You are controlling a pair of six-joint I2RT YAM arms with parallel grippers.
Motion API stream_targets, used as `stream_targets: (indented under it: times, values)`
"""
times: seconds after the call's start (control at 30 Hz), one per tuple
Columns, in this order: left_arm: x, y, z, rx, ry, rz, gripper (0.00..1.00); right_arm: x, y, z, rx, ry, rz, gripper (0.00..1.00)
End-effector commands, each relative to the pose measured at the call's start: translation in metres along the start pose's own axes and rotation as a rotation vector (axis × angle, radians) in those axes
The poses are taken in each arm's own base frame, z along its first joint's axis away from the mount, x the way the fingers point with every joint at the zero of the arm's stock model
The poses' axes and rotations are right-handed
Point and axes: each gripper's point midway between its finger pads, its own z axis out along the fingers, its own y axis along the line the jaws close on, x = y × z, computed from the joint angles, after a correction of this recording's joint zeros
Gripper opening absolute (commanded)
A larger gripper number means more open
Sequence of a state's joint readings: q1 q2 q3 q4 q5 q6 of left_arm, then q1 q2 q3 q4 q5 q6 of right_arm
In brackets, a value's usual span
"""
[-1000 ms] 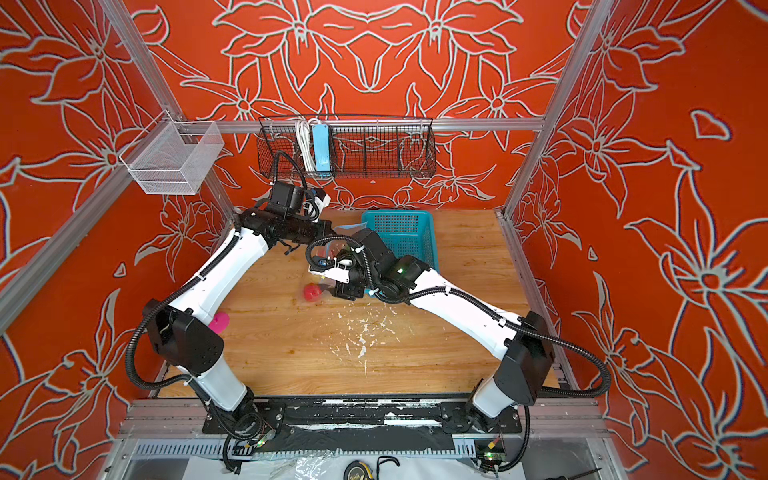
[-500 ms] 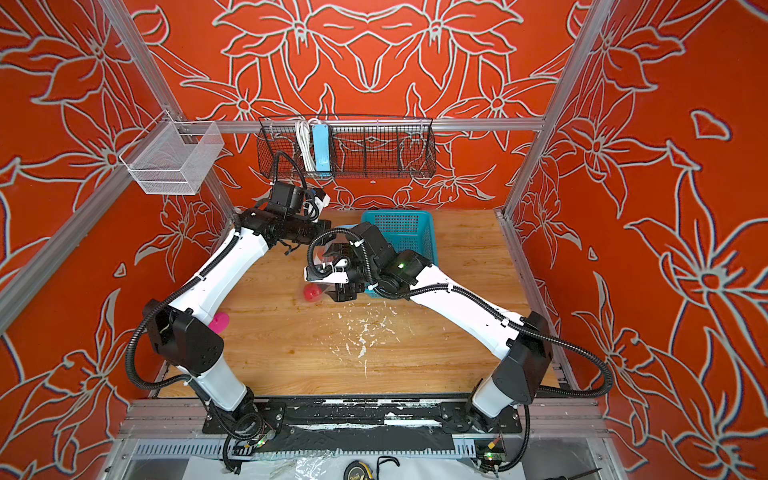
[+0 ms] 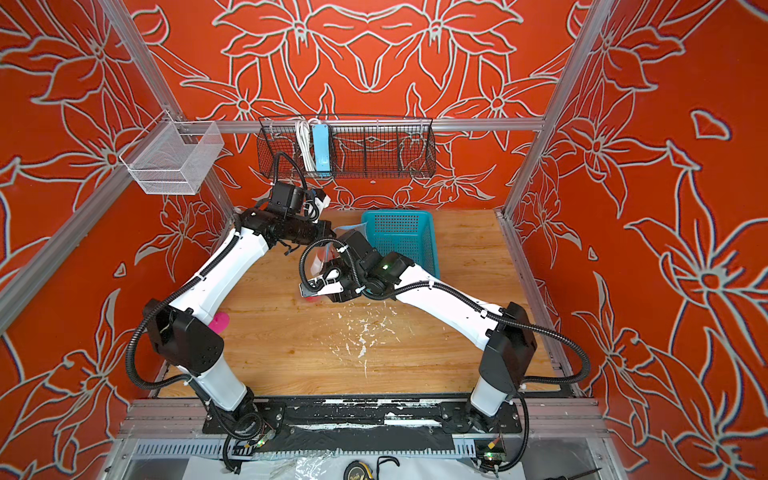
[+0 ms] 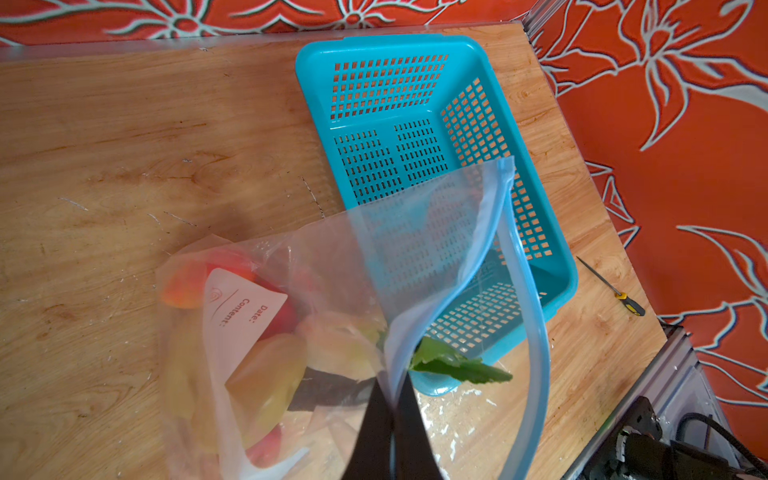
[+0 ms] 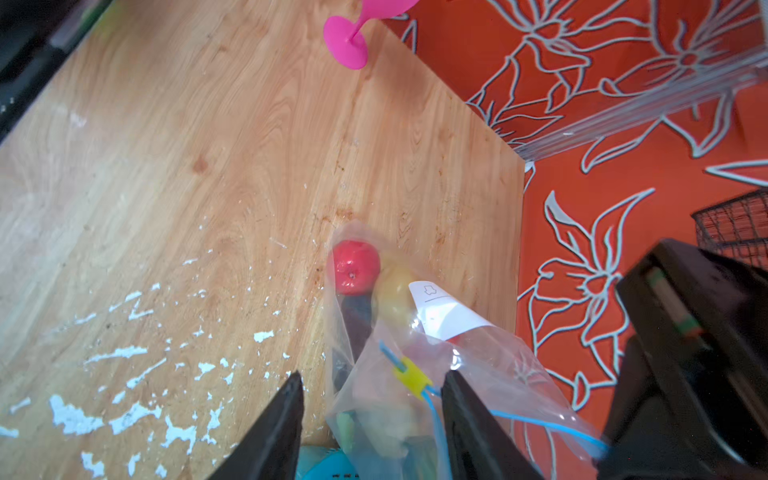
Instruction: Place the food in the zip-top bag and seal the zipper
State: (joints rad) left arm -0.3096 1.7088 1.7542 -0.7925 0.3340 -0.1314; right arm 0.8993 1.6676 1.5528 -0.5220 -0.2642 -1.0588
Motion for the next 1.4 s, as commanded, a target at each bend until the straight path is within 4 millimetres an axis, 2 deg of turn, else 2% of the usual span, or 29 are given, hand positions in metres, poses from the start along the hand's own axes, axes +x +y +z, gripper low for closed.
stream_targets:
  times: [0.0,0.23,0.4,0.5,0.6,0.8,0.9,1.37]
  values:
    - [0.002,-0.003,0.002,0.007,0.022,0.0,0.0,-0.008,-0.008,-0.002,0.014,0.005,-0.058,0.55]
    - [0.003,-0.005,0.003,0.017,0.027,-0.007,0.0,-0.011,-0.014,0.001,0.008,0.03,-0.109,0.55]
    - [0.003,-0.006,0.003,0.016,0.029,-0.005,0.0,-0.003,-0.013,0.01,-0.02,0.102,-0.139,0.53]
    - [0.003,-0.005,0.003,0.014,0.03,-0.004,0.0,-0.001,-0.012,0.014,-0.039,0.139,-0.144,0.47]
    - [0.003,-0.005,0.003,0.012,0.029,-0.002,0.0,0.001,-0.009,0.018,-0.046,0.157,-0.163,0.46]
    - [0.001,-0.007,0.001,0.014,0.03,0.003,0.0,0.005,-0.006,0.019,-0.055,0.175,-0.169,0.43]
    - [0.0,-0.008,0.0,0.015,0.026,0.005,0.0,0.005,-0.007,0.019,-0.049,0.177,-0.165,0.39]
    - [0.002,-0.006,0.002,0.007,0.035,0.004,0.0,0.017,-0.009,0.016,-0.027,0.24,-0.195,0.38]
